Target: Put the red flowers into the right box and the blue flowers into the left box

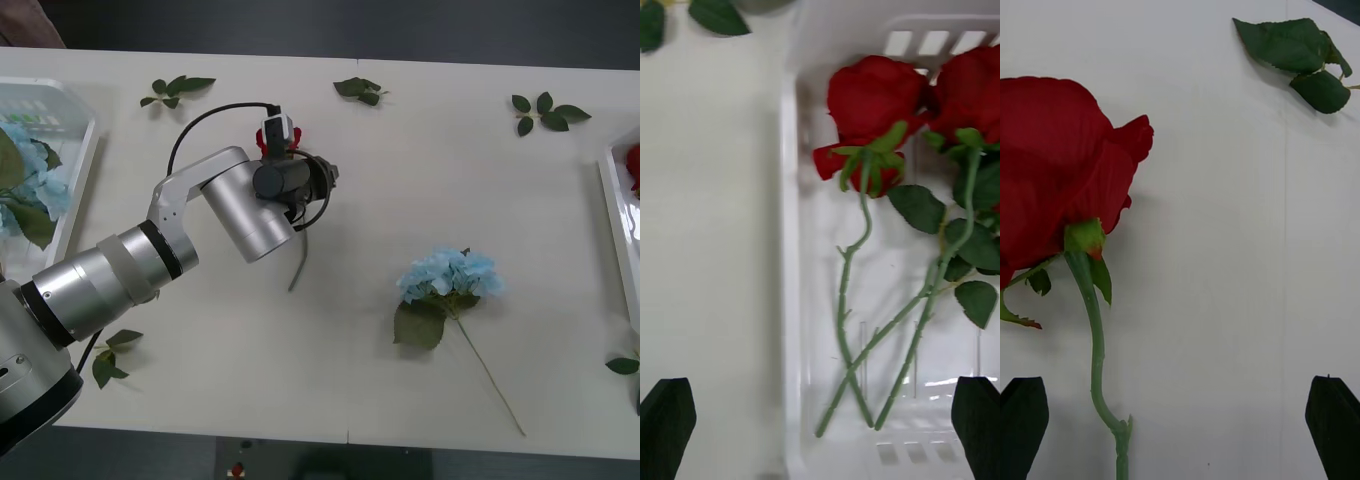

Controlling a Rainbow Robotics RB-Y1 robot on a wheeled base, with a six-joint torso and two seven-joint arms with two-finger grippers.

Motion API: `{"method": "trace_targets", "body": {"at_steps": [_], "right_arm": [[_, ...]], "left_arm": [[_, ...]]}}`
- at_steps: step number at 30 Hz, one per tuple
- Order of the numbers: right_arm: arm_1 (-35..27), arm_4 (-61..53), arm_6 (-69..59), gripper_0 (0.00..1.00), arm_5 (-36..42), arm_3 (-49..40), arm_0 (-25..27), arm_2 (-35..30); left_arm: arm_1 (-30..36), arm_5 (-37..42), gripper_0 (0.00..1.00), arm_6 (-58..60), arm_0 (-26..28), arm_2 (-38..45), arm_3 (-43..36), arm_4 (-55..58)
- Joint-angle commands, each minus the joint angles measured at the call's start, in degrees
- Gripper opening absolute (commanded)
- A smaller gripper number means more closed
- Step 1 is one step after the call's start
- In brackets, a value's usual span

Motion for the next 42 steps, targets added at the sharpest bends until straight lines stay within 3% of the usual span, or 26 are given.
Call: {"method": "trace_targets", "body": {"at_steps": [1,10,16,25,27,28,31,33,35,42], "right_arm": [[-2.0,-2.42,2.53,1.0,4.66,-2.9,-3.6,-1.41],[-1.92,-11.47,4.64,1.0,18.38,-3.07,-9.84,-0.26],[-2.0,-15.34,5.87,1.0,21.19,-4.57,-11.42,3.16],[0.02,-15.43,6.22,1.0,22.59,-9.93,-11.34,7.29],[1.34,-15.34,6.31,1.0,23.3,-10.45,-11.34,7.21],[2.13,-15.08,6.31,1.0,23.82,-10.89,-11.34,7.21],[4.24,-13.76,6.13,1.0,24.79,-12.3,-11.34,7.29],[5.73,-12.35,5.95,1.0,25.67,-13.71,-11.34,7.21],[6.87,-10.86,5.95,1.0,26.72,-15.02,-11.34,7.21],[9.77,-9.28,6.22,1.0,28.31,-17.66,-10.81,7.29]], "left_arm": [[-0.34,-0.32,1.0,-0.88,-1.64,-0.16,-0.55,0.99],[-0.86,-2.78,1.0,-0.44,-1.64,-0.16,1.83,3.98],[-1.83,-7.27,1.0,-0.44,-1.64,-0.24,5.78,3.98],[-1.74,-7.36,0.98,-1.14,-1.64,-1.03,5.87,3.63],[-1.74,-7.27,0.68,-1.14,-1.64,-1.21,5.87,3.54],[-1.74,-7.27,0.49,-1.32,-1.64,-1.21,5.78,3.54],[-1.74,-7.27,0.19,-1.4,-1.64,-1.12,5.87,3.54],[-1.74,-7.27,0.05,-1.4,-1.64,-1.12,5.87,3.63],[-1.74,-7.27,0.0,-1.49,-1.55,-1.12,5.87,3.54],[-1.57,-7.27,0.0,-2.19,-1.55,-1.12,5.87,3.37]]}}
